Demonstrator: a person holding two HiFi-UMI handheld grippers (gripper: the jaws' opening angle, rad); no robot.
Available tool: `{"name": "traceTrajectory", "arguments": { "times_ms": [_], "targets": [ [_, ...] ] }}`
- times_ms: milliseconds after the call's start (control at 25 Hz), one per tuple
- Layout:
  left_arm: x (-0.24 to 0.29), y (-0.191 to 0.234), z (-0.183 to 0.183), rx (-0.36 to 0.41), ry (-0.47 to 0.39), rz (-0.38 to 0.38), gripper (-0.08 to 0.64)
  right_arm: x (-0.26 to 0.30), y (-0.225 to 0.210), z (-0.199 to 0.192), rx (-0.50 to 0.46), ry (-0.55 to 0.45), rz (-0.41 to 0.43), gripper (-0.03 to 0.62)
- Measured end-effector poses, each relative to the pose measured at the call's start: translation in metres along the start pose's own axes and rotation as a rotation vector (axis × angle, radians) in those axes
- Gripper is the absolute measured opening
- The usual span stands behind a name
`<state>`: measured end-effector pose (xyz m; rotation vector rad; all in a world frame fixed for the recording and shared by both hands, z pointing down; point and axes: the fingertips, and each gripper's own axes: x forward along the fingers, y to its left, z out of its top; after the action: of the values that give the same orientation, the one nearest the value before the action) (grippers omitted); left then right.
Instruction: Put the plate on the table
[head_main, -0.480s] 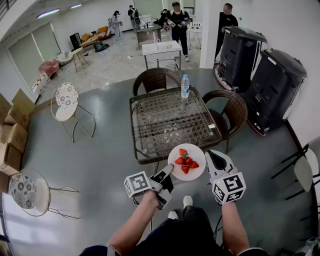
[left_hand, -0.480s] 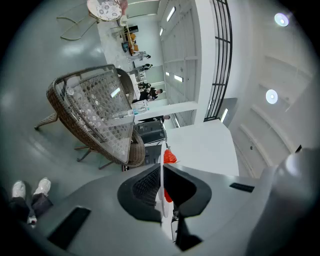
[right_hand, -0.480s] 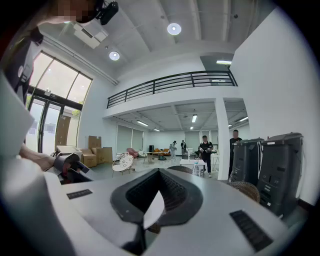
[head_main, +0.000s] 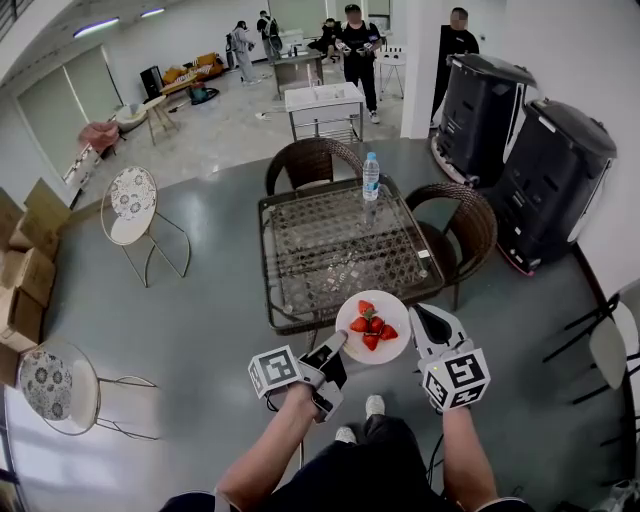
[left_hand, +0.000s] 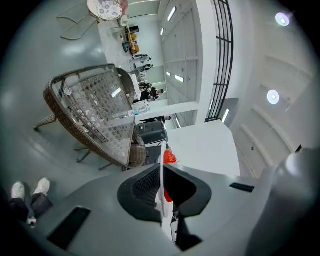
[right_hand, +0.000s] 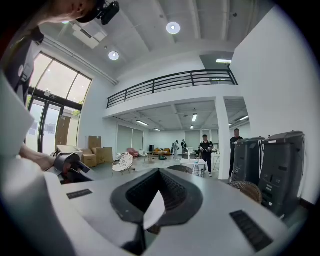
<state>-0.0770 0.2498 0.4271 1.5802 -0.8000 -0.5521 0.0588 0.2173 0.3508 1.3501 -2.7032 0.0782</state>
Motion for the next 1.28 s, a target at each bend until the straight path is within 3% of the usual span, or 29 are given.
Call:
{"name": "traceTrajectory", "arguments": {
  "times_ms": [560,1280],
  "targets": [
    [0.056,0.008,0.039,-0.011,-0.038,0.018,0.018,0.054,-0.048,-0.004,0.012,0.020,0.044,0.006],
    [0.161,0.013,0.081,-0.009,-0.110,0.067,0.018,0.123,-0.145,-0.012,0.050,0.026,0.126,0.005]
  ]
}}
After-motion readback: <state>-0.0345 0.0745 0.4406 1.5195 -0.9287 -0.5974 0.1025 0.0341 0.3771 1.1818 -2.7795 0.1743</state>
